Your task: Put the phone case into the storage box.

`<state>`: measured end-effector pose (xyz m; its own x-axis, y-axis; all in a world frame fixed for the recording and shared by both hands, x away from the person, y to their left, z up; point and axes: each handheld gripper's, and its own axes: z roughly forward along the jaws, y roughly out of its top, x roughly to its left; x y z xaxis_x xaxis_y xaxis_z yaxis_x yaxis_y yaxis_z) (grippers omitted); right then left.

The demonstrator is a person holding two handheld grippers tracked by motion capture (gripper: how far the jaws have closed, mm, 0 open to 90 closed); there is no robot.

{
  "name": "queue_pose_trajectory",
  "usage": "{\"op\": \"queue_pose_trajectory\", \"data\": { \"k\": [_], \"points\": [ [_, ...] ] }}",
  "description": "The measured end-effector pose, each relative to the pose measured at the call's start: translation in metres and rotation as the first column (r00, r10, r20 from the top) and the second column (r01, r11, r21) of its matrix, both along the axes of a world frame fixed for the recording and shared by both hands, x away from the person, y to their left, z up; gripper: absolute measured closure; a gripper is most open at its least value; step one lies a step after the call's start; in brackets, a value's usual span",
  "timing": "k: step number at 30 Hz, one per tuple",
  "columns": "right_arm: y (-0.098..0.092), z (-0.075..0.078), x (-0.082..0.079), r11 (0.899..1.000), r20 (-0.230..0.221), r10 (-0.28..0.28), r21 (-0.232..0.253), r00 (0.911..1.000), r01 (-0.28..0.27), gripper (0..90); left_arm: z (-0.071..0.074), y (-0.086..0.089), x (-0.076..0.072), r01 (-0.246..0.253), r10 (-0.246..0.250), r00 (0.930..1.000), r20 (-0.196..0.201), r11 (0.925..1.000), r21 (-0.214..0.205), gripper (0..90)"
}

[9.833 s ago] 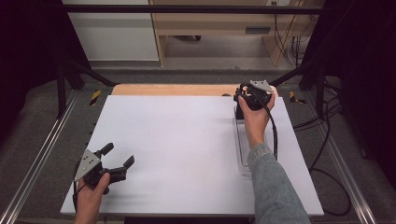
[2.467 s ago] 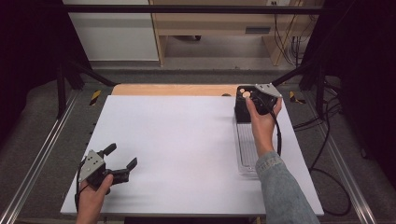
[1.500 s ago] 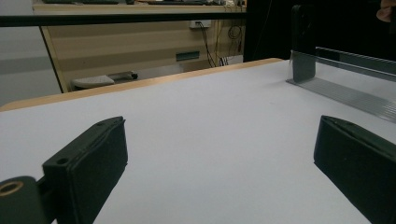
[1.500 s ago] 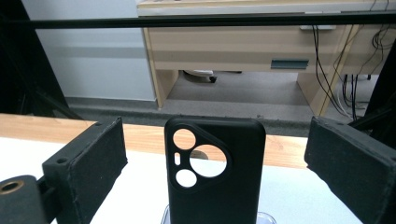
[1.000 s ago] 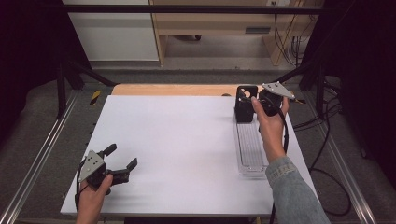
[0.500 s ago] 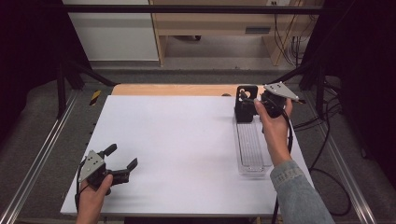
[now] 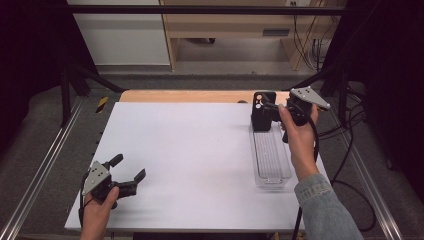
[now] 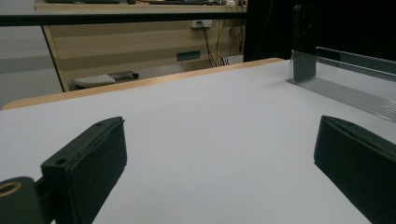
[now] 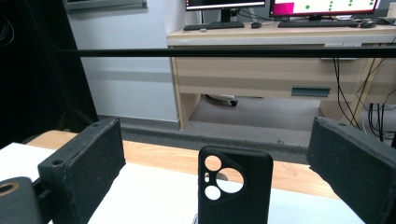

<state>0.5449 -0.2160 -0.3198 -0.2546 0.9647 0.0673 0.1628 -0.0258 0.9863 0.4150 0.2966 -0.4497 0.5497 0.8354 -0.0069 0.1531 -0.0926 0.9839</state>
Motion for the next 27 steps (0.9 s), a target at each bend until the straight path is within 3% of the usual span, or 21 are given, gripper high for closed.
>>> {"op": "queue_pose_trajectory", "data": {
  "k": [12,19,27],
  "points": [
    [-0.003,0.001,-0.008,0.999,0.031,0.047,-0.001,0.9984,-0.047,4.7,-0.001,-0.002,-0.001,0.001,-0.001,1.0000,0.003,1.0000,0.006,2.5],
    [-0.011,0.004,-0.013,0.998,0.034,0.050,0.021,0.9982,-0.051,5.7,0.000,0.004,-0.002,-0.028,0.028,0.9996,0.002,0.9995,-0.010,1.8],
    [-0.020,0.007,-0.019,0.998,0.042,0.057,0.012,0.9975,-0.057,3.7,0.000,0.010,-0.002,-0.037,0.037,0.9993,-0.008,0.9985,-0.040,1.7]
  ]
}}
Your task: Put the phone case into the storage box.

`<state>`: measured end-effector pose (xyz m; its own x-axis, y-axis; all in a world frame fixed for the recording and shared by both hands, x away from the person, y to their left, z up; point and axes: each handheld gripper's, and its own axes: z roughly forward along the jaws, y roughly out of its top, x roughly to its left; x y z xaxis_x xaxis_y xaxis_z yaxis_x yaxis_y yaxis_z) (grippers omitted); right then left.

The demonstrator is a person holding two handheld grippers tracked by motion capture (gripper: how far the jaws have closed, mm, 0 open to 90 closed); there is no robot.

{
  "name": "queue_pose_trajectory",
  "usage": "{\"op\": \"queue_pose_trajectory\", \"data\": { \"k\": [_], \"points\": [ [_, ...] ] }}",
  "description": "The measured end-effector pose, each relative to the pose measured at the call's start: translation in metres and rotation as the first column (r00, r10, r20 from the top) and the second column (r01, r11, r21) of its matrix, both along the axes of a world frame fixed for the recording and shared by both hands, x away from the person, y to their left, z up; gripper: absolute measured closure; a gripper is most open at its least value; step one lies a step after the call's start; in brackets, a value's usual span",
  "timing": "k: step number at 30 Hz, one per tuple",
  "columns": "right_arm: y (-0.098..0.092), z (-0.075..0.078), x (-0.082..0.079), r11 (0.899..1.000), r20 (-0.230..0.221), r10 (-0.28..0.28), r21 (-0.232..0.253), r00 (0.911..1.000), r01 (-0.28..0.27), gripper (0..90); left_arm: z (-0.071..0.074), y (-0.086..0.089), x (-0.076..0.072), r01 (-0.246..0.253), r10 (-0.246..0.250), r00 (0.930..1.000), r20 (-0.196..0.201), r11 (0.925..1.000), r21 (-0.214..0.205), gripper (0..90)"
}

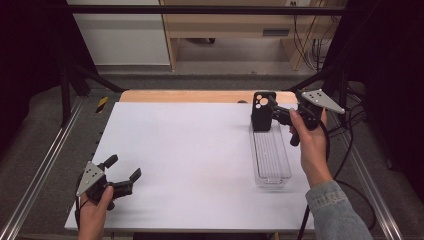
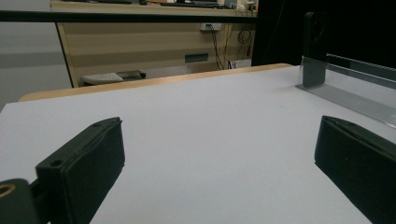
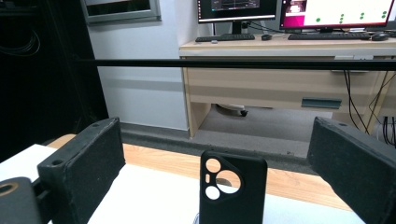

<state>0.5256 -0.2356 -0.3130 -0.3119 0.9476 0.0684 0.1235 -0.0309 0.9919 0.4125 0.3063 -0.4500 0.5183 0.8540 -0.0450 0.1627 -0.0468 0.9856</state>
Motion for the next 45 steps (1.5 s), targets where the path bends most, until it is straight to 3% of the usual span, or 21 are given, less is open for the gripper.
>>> {"op": "queue_pose_trajectory", "data": {
  "k": [2,6,16,25,28,45],
  "points": [
    [-0.003,0.001,-0.002,1.000,0.004,0.005,-0.013,1.0000,-0.005,3.5,0.001,0.001,-0.001,0.005,-0.005,1.0000,-0.003,0.9999,-0.013,1.8],
    [-0.008,0.002,-0.009,0.999,0.012,0.010,-0.032,0.9999,-0.009,3.2,0.004,0.002,-0.007,0.015,-0.015,0.9998,0.013,0.9999,0.002,1.4],
    [-0.022,0.004,-0.023,0.998,0.031,0.015,-0.063,0.9994,-0.013,2.1,0.002,0.005,-0.013,0.033,-0.033,0.9995,-0.001,0.9994,0.015,1.4],
    [-0.034,0.002,-0.035,0.998,0.044,0.018,-0.063,0.9989,-0.015,1.7,0.005,0.017,-0.019,0.023,-0.023,0.9997,0.006,0.9997,-0.008,1.5],
    [-0.035,0.001,-0.038,0.997,0.040,0.018,-0.075,0.9990,-0.015,1.7,0.003,0.019,-0.020,0.046,-0.046,0.9989,-0.003,0.9989,-0.010,1.3],
    [-0.044,-0.005,-0.063,0.993,0.038,0.046,-0.115,0.9982,-0.041,2.0,0.004,0.020,-0.023,0.039,-0.039,0.9992,0.005,0.9990,0.023,1.4]
  ]
}}
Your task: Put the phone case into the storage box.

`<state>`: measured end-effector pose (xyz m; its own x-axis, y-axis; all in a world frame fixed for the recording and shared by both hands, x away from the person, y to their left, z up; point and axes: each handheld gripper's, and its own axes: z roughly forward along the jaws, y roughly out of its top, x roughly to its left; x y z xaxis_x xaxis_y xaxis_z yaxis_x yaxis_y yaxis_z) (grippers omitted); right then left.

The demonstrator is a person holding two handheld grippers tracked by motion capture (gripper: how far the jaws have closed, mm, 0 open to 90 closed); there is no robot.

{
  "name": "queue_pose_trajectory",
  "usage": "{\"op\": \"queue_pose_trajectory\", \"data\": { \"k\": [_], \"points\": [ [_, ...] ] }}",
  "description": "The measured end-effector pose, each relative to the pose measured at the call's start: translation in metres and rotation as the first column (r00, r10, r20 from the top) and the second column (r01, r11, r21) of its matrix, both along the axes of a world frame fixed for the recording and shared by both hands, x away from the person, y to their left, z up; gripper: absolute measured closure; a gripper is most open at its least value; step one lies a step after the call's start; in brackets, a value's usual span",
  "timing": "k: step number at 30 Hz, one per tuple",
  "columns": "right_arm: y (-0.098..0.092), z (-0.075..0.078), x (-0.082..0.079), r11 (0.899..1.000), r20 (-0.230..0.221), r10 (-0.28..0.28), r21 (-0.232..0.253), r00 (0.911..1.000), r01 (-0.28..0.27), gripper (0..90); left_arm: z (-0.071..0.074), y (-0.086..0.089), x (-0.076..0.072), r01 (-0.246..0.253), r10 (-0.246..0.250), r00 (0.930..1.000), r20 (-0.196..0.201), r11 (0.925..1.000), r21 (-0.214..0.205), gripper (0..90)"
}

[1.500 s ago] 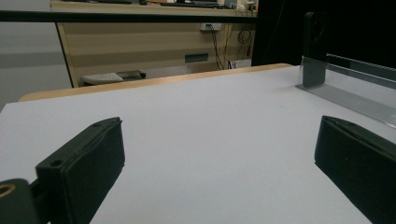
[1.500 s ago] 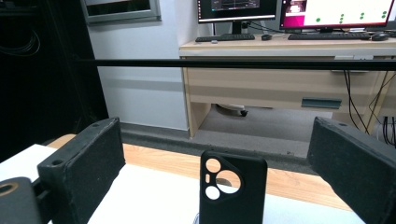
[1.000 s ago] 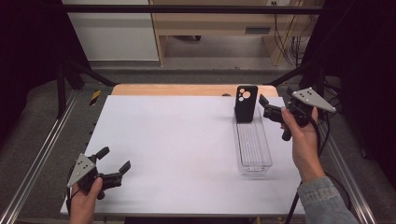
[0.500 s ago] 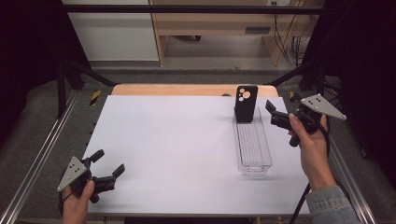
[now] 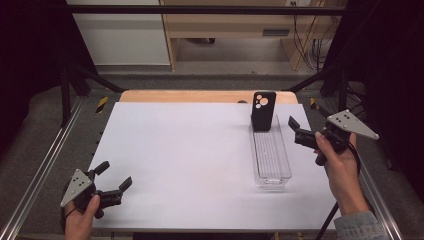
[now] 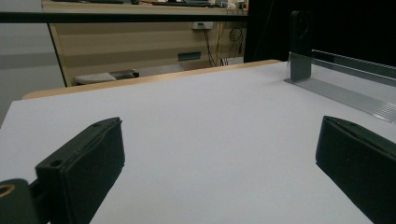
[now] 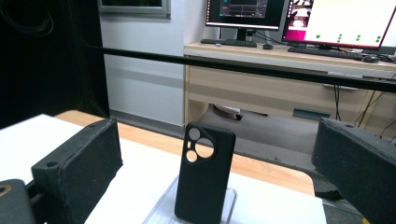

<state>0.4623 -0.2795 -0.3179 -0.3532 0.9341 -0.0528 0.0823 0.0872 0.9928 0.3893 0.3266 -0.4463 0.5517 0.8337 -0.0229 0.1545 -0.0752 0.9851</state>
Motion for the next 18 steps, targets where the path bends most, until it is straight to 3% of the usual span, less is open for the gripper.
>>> {"op": "queue_pose_trajectory", "data": {
  "k": [2,6,18],
  "points": [
    [-0.001,-0.002,-0.003,1.000,-0.006,-0.003,-0.024,1.0000,0.003,2.4,0.000,-0.001,0.000,0.005,-0.005,1.0000,-0.002,0.9999,0.012,1.3],
    [-0.006,-0.002,-0.009,1.000,-0.026,0.006,-0.003,0.9996,-0.006,2.2,-0.001,-0.003,0.000,0.011,-0.011,0.9999,-0.004,0.9998,0.019,1.3],
    [-0.014,-0.002,-0.024,1.000,0.010,0.003,0.029,0.9999,-0.003,2.1,0.000,-0.001,-0.001,0.005,-0.005,1.0000,-0.001,0.9999,0.011,1.3]
  ]
}}
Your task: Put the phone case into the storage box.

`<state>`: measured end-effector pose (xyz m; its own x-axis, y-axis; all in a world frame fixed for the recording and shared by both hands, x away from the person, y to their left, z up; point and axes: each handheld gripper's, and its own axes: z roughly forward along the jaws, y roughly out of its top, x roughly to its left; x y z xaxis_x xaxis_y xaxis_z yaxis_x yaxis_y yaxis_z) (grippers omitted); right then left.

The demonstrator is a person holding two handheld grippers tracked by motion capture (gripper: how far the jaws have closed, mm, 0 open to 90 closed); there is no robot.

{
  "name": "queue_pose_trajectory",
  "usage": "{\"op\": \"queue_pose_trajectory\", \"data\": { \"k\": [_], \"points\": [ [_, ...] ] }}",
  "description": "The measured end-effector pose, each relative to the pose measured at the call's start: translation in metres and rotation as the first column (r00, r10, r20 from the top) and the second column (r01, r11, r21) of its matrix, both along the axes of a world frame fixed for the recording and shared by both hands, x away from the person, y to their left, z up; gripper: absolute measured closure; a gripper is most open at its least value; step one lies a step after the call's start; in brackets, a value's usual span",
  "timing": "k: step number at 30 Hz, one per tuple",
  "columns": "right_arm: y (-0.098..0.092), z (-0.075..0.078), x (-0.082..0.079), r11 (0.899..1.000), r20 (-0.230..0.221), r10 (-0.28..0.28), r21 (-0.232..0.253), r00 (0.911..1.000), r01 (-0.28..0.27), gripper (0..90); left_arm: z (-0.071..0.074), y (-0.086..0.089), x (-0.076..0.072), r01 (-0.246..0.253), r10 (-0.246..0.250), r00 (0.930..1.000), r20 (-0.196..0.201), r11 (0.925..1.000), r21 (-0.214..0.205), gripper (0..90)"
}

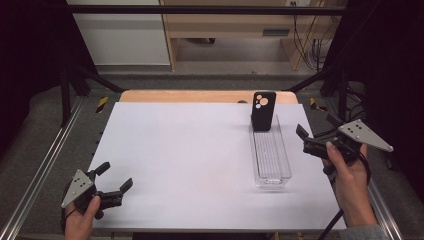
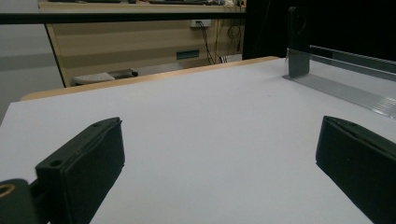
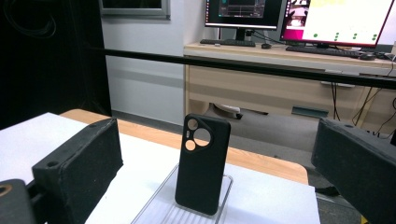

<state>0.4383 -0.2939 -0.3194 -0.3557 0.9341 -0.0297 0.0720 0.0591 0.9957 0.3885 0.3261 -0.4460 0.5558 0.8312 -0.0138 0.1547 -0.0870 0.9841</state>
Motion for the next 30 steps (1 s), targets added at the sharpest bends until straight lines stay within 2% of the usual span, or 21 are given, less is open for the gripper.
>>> {"op": "queue_pose_trajectory", "data": {
  "k": [3,5,13,22,30],
  "points": [
    [-0.002,0.001,-0.004,1.000,0.004,0.006,0.002,1.0000,-0.006,2.0,0.000,-0.002,0.001,0.004,-0.004,1.0000,-0.003,1.0000,-0.009,1.3],
    [-0.004,0.000,-0.006,1.000,0.005,0.008,0.004,1.0000,-0.008,2.0,-0.001,-0.003,0.001,0.009,-0.009,0.9999,-0.005,1.0000,0.004,1.4],
    [-0.010,-0.004,-0.013,1.000,0.007,0.000,0.027,1.0000,-0.001,2.1,-0.003,-0.001,0.000,0.012,-0.012,0.9999,-0.010,0.9999,0.008,1.3],
    [-0.018,-0.005,-0.024,1.000,0.018,0.014,0.025,0.9997,-0.015,2.7,-0.002,-0.005,0.002,0.025,-0.025,0.9997,-0.005,0.9997,0.008,1.3],
    [-0.021,-0.014,-0.030,0.999,0.010,0.028,0.038,0.9996,-0.028,2.5,-0.002,-0.005,0.001,0.030,-0.030,0.9995,0.000,0.9995,0.006,1.3]
  ]
}}
